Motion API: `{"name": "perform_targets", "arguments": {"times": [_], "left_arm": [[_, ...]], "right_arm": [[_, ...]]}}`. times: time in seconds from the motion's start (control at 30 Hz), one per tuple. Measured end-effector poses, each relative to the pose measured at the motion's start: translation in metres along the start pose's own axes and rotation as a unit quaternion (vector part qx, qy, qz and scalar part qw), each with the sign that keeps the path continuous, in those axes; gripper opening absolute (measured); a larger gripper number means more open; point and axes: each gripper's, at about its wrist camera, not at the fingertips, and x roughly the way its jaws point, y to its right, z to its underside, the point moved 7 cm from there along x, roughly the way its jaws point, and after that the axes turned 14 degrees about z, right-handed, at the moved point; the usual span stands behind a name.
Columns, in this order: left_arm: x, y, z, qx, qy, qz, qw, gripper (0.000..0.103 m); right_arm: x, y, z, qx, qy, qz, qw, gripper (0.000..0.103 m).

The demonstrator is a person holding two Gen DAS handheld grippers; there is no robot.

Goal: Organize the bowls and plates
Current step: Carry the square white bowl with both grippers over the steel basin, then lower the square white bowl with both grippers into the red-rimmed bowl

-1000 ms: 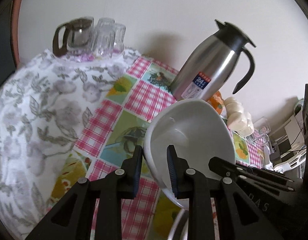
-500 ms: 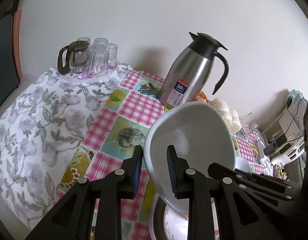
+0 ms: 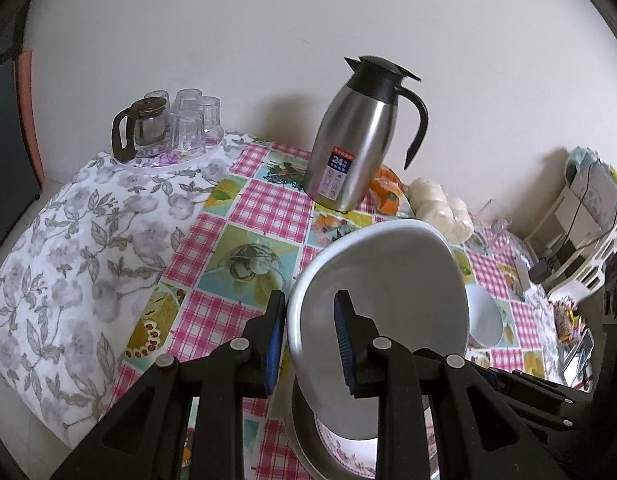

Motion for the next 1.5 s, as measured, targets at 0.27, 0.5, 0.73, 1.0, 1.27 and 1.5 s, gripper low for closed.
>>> {"name": "perform_targets", "arguments": {"times": [0.27,0.5,0.73,1.0,1.27,1.5], "left_arm": [[0.007,0.019,0.01,0.026,-0.013,-0.008,0.9996,0.026],[0.012,0.041,0.013,0.051,-0.02,-0.005,0.9985,0.026],[0.021,0.062,0.018,0.071,-0.028,-0.008,0.9971,0.026],[0.031,0.081,0.027,0.086,-0.04,-0.003,0.9955,0.026],[0.041,0.085,0.034,0.086,-0.06,-0.008,0.9945,0.026],[0.047,0.081,0.038,0.077,-0.076,-0.01,0.9941,0.026]], "right_arm": [[-0.007,0.02,0.013,0.031,0.015,-0.011,0.999,0.016],[-0.015,0.043,0.018,0.058,0.036,-0.021,0.997,0.016],[-0.015,0.065,0.023,0.077,0.042,-0.029,0.996,0.017],[-0.017,0.091,0.026,0.102,0.042,-0.039,0.993,0.017],[-0.009,0.102,0.03,0.109,0.028,-0.035,0.993,0.017],[-0.001,0.1,0.033,0.106,0.016,-0.029,0.994,0.019]]}}
